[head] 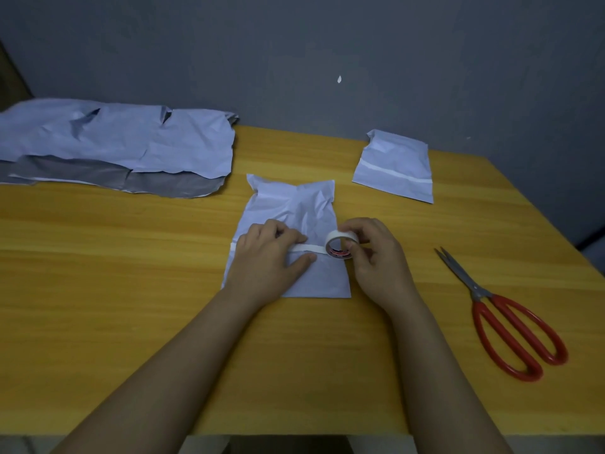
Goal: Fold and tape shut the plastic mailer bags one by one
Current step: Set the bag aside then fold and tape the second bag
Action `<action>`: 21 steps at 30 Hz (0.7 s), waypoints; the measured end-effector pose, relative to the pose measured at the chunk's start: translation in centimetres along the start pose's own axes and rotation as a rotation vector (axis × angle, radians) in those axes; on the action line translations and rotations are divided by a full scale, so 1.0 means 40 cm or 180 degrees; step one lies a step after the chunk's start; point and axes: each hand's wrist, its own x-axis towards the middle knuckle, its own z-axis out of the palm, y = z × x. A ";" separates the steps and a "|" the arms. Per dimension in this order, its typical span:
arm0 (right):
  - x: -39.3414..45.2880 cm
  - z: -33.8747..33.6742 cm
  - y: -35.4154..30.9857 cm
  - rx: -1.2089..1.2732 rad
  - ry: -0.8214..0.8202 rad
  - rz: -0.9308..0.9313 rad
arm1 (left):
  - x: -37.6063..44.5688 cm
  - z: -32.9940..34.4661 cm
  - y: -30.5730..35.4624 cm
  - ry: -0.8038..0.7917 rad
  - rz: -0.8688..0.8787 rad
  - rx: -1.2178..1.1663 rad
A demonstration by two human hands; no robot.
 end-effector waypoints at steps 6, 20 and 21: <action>-0.001 0.005 0.003 -0.0023 0.0032 0.0070 | -0.001 -0.001 0.005 0.0024 -0.0012 0.0024; 0.014 0.027 -0.049 0.0797 0.0569 0.0262 | -0.001 -0.006 0.008 -0.0075 -0.0105 0.0013; 0.017 0.031 -0.052 0.0863 0.0598 0.0283 | 0.000 -0.005 0.007 -0.0062 -0.0114 0.0009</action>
